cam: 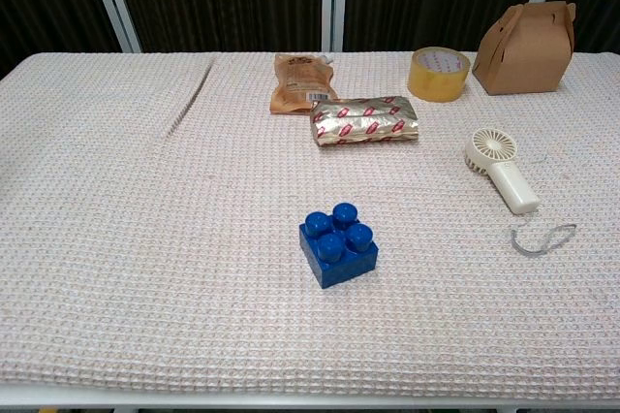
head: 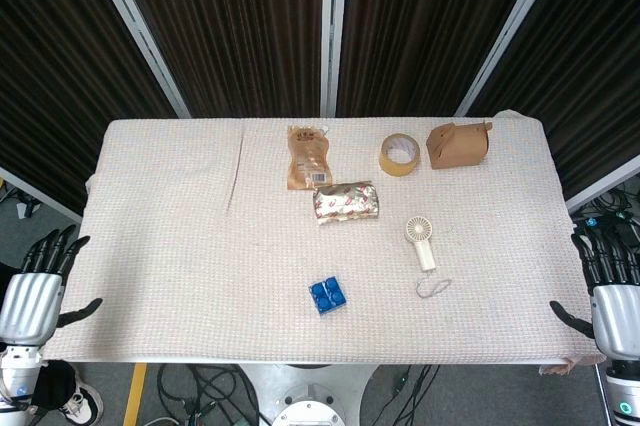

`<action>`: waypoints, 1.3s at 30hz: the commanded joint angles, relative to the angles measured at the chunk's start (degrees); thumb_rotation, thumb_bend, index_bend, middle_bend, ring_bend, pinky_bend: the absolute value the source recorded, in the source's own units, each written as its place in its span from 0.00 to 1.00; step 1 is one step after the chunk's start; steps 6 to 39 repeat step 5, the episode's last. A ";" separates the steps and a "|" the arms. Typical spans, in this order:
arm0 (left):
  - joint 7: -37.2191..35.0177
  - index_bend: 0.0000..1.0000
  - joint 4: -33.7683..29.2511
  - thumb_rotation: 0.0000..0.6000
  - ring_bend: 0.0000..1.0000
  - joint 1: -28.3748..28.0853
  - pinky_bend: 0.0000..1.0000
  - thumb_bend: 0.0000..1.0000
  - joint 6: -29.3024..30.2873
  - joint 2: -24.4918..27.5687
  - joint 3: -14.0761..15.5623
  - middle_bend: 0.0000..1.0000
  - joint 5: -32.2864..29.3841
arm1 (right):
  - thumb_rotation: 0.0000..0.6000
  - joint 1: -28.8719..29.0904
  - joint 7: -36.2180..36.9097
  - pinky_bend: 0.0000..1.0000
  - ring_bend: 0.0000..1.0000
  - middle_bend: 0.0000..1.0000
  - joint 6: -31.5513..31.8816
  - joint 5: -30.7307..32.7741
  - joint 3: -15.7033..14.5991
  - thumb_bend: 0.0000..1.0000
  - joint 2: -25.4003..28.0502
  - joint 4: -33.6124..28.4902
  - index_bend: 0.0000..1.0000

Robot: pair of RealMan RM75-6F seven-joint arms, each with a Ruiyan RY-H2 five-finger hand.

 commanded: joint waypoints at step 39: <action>0.06 0.13 -0.05 1.00 0.00 0.11 0.12 0.00 0.22 0.01 0.01 0.04 0.16 | 1.00 -0.25 1.88 0.00 0.00 0.00 -1.80 -0.19 -0.21 0.00 0.55 -0.49 0.00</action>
